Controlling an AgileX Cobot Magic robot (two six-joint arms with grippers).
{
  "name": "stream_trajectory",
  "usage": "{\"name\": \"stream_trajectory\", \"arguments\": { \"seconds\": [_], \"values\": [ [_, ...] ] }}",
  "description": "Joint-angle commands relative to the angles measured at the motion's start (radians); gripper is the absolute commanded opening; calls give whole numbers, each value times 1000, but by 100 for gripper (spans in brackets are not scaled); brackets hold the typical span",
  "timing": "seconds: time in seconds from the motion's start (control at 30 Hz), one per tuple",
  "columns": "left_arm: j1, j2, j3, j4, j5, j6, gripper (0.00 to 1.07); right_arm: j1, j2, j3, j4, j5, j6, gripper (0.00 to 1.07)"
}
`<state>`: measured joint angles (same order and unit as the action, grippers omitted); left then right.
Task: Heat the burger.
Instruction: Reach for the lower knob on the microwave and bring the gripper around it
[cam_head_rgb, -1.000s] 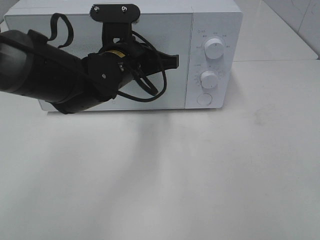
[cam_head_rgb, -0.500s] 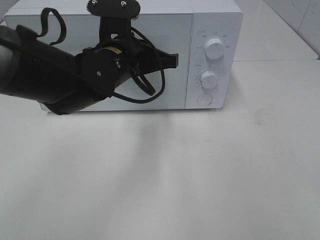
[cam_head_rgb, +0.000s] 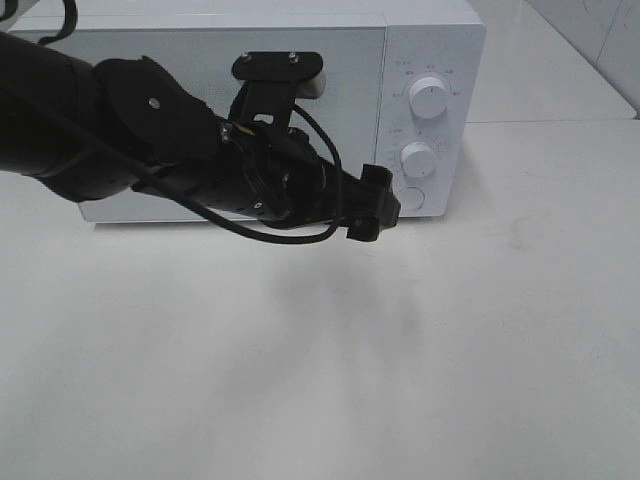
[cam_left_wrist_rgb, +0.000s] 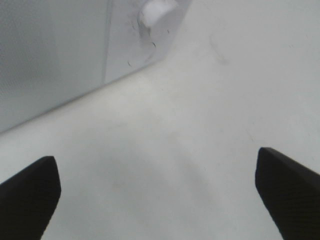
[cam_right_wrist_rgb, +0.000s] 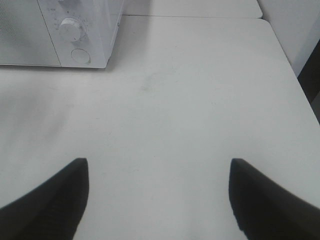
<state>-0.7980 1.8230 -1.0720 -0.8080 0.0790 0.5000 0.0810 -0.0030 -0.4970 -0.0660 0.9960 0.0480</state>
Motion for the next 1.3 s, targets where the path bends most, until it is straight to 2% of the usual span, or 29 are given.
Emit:
{"name": "stream_trajectory", "arguments": {
  "seconds": [0.03,0.1,0.13,0.17,0.2,0.23,0.27,0.3,0.33,0.37,0.4,0.43,0.5,0.53,0.6,0.63,0.7,0.73,0.77,0.83,0.87,0.93,0.97,1.0,1.13,1.17,1.2,1.23,1.3],
  "values": [
    [24,-26,-1,14,111,-3,101,-5,-30,0,2,2,-11,75],
    [66,-55,-1,48,252,-17,101,-5,-30,0,1,2,-11,75],
    [66,-55,-1,48,252,-17,101,-5,-30,0,1,2,-11,75],
    [97,-76,-1,96,347,-61,101,-5,-30,0,1,2,-11,75],
    [97,-76,-1,96,347,-61,101,-5,-30,0,1,2,-11,75],
    [112,-87,-1,135,391,-99,101,-5,-30,0,1,2,-11,75],
    [140,-116,-1,230,459,-177,101,-5,-30,0,1,2,-10,75],
    [140,-116,-1,230,459,-177,101,-5,-30,0,1,2,-10,75],
    [160,-145,-1,355,526,-267,101,-5,-30,0,1,2,-10,75],
    [170,-162,-1,415,565,-313,101,-5,-30,0,1,2,-10,75],
    [170,-162,-1,415,565,-313,101,-5,-30,0,1,2,-10,75],
    [190,-192,-1,501,648,-383,101,-5,-30,0,1,2,-10,75],
    [203,-210,-1,533,693,-405,101,-5,-30,0,1,2,-10,75],
    [235,-244,-1,565,777,-414,101,-5,-30,0,1,2,-10,75],
    [251,-256,-1,572,811,-412,101,-5,-30,0,1,2,-10,75],
    [301,-285,-1,580,876,-408,101,-5,-30,0,1,2,-10,75],
    [323,-297,-1,582,898,-406,101,-5,-30,0,1,2,-10,75],
    [382,-327,-1,588,931,-405,101,-5,-30,0,1,2,-10,75],
    [382,-327,-1,588,931,-405,101,-5,-30,0,1,2,-10,75],
    [466,-372,-1,601,963,-403,101,-5,-30,0,1,2,-10,75],
    [466,-372,-1,601,963,-403,101,-5,-30,0,1,2,-10,75],
    [539,-421,-1,636,1009,-403,101,-5,-30,0,1,2,-10,75],
    [539,-421,-1,636,1009,-403,101,-5,-30,0,1,2,-10,75],
    [585,-449,-1,654,1042,-404,101,-5,-30,0,1,2,-10,75],
    [683,-513,3,687,1090,-403,101,-5,-30,0,1,2,-10,75],
    [683,-513,3,687,1090,-403,101,-5,-30,0,1,2,-10,75],
    [731,-547,20,687,1093,-395,101,-5,-30,0,1,2,-10,75],
    [731,-547,20,687,1093,-395,101,-5,-30,0,1,2,-10,75],
    [798,-602,76,685,1084,-386,101,-5,-30,0,1,2,-10,75]
  ]
}}
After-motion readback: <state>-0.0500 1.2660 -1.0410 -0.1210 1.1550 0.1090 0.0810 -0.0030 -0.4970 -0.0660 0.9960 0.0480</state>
